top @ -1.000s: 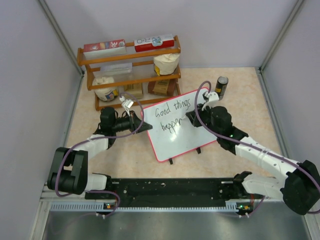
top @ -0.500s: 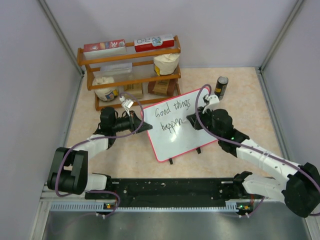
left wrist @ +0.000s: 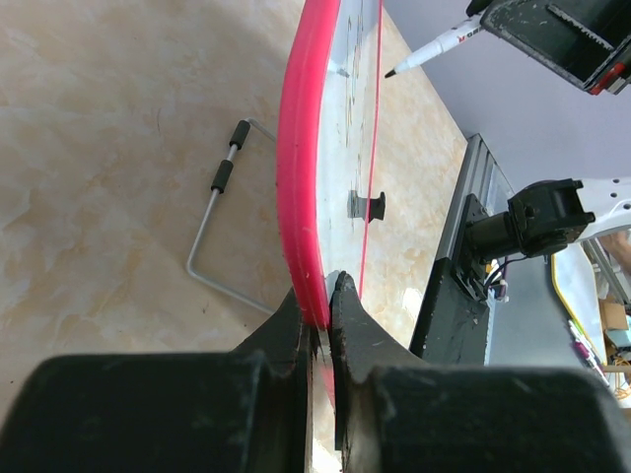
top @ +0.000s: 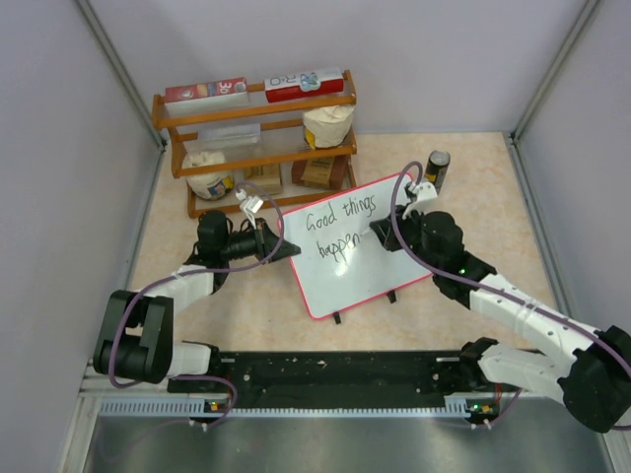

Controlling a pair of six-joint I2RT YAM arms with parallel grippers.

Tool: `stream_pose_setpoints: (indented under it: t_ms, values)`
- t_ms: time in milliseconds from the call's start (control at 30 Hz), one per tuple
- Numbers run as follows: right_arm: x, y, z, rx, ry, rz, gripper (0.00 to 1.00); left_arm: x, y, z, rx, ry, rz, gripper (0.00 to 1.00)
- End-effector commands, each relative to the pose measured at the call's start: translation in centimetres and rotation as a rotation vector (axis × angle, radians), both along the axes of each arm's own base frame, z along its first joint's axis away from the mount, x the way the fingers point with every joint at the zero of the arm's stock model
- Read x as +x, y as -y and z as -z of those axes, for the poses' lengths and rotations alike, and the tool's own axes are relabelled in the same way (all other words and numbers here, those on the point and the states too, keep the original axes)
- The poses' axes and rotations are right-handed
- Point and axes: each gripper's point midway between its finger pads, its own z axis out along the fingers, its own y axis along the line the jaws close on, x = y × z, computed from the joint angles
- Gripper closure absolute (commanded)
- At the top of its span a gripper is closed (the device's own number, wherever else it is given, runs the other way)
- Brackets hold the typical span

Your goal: Write a sentence on the whiteboard

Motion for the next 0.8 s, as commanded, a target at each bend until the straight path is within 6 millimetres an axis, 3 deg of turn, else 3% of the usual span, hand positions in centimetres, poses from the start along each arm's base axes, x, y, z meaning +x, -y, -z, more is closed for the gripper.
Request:
stream_pose_setpoints:
  t_ms: [0,300,767]
  values:
    - [1.8,-0.1,-3.5,0.036,0.08,0.039,1.0,-2.0,0.0,4.3,0.119,0.053,0.067,1.0]
    - [2.6,0.1,-1.7,-0.003,0.047,0.067,1.0,-2.0,0.0,4.3,0.118,0.053,0.068,1.0]
    - [1.1,0.4,2.2,-0.048,-0.033,0.031,1.0,-2.0,0.0,4.3,0.118,0.055,0.068,1.0]
